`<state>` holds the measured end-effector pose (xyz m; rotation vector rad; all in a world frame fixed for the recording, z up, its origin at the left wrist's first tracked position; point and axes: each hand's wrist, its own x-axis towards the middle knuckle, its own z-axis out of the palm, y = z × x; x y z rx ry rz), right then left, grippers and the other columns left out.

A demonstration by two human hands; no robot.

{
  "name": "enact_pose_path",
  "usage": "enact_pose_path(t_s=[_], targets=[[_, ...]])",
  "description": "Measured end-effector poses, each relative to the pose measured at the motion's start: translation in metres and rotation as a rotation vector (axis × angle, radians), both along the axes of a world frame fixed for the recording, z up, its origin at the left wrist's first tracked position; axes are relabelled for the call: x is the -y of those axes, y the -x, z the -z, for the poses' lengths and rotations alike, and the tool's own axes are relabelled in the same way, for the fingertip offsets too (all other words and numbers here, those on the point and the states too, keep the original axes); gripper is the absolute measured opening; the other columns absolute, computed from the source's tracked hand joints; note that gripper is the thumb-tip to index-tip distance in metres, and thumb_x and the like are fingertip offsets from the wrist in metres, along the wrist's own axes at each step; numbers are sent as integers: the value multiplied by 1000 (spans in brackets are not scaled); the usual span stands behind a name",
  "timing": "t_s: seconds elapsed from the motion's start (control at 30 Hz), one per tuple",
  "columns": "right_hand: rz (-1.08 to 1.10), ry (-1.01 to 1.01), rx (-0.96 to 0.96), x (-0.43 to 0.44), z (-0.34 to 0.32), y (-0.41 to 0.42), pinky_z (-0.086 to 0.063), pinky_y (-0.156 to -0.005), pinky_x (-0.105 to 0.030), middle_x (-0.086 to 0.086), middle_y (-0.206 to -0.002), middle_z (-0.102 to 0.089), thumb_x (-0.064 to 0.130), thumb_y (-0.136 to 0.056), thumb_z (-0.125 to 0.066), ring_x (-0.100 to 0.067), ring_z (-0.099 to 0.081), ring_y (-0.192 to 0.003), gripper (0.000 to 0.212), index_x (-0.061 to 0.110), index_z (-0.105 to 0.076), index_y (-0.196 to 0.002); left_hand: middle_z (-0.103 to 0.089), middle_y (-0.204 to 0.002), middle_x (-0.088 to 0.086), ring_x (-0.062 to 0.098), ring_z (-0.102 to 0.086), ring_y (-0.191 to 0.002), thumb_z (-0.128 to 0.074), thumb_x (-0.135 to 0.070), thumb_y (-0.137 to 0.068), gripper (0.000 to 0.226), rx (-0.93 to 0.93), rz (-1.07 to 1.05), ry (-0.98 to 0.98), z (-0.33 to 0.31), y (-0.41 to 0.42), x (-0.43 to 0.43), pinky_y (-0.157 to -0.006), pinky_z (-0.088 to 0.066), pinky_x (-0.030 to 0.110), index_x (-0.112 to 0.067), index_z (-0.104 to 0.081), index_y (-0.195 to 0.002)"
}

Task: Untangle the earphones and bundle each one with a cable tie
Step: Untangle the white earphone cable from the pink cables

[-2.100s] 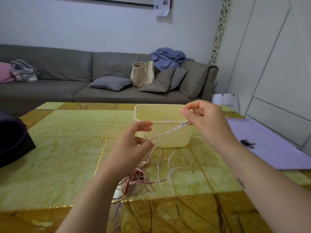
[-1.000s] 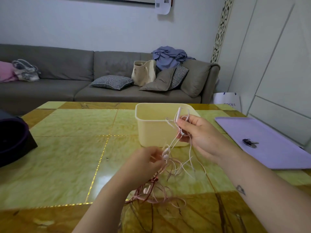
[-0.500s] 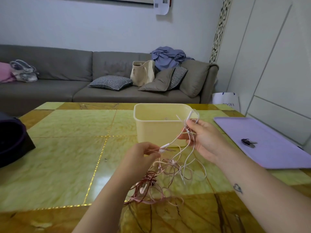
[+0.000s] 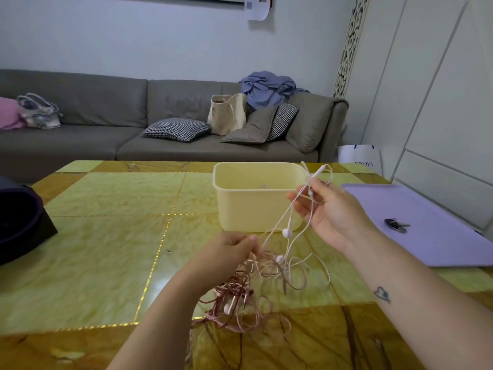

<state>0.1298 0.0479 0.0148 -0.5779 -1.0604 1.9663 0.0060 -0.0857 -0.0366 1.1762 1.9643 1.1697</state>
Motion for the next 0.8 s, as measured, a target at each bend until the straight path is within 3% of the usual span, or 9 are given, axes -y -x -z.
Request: enact_pose_path(t_s=[0.1,0.23,0.33,0.4,0.47,0.63,0.7,0.77,0.8], targets=[[99,29,-21,-8,-4,-6,-45,-42,-16,-1,-56,-59,12,-100,-43,-12,-61,-46,22,9,-52,-79,-50,-61,-2,12,-43,-51,-44,-31,-98,37,-60,-220,-16,7,14,-1,-53,-31,24,-21,-63,-68],[110,-29,86,-15,0,-13,-28,-39,-17,2,-60,-49,14,-99,-43,-5,-36,-35,22,14,-51,-79,-48,-49,-8,13,-50,-50,-42,-39,-97,35,-377,-315,128,16,21,1,-53,-35,26,-20,-65,-78],[125,-69,79,-18,-9,-20,-21,-40,-18,6,-54,-44,14,-99,-41,-4,-25,-33,26,16,-47,-74,-57,-95,-7,19,-58,-100,-35,-63,-90,46,-569,-260,374,20,20,2,-85,-43,33,-30,-67,-97],[167,-109,67,-21,-17,-21,-19,-40,-19,6,-53,-43,14,-99,-42,-4,-22,-32,28,17,-45,-71,-49,-124,-6,24,-38,-128,-26,-69,-89,55,-643,-193,497,23,19,2,-107,-25,44,-37,-65,-110],[181,-156,77,-22,-20,-17,-17,-42,-20,7,-52,-41,14,-99,-42,-3,-21,-32,30,18,-43,-70,-42,-136,-11,21,-21,-138,-23,-63,-93,52,-640,-137,425,23,14,-2,-113,-3,54,-38,-65,-109],[102,-302,157,-10,-22,1,-18,-37,-17,2,-57,-40,13,-99,-42,-3,-24,-32,27,16,-42,-73,-54,-114,-25,-1,-44,-115,-36,-62,-90,36,-532,127,118,29,-17,-14,-112,10,49,-40,-59,-107],[34,-378,226,-10,-24,2,-18,-37,-17,-1,-60,-39,13,-98,-44,-4,-24,-33,24,15,-44,-74,-58,-92,-17,5,-53,-92,-45,-50,-93,20,-571,179,169,36,-22,-17,-114,-13,40,-32,-55,-93],[-129,-567,486,-10,-25,-1,-19,-38,-17,-3,-64,-48,16,-97,-48,-5,-25,-34,18,14,-49,-79,-58,-83,-6,16,-54,-82,-46,-32,-96,15,-599,148,191,41,-16,-18,-87,-43,32,-20,-56,-92],[-267,-737,734,-9,-25,-4,-23,-38,-18,-3,-71,-56,22,-96,-50,-5,-28,-37,13,14,-53,-86,-59,-83,-3,18,-54,-80,-46,-28,-96,17,-597,120,193,42,-11,-19,-74,-44,32,-15,-58,-95]])
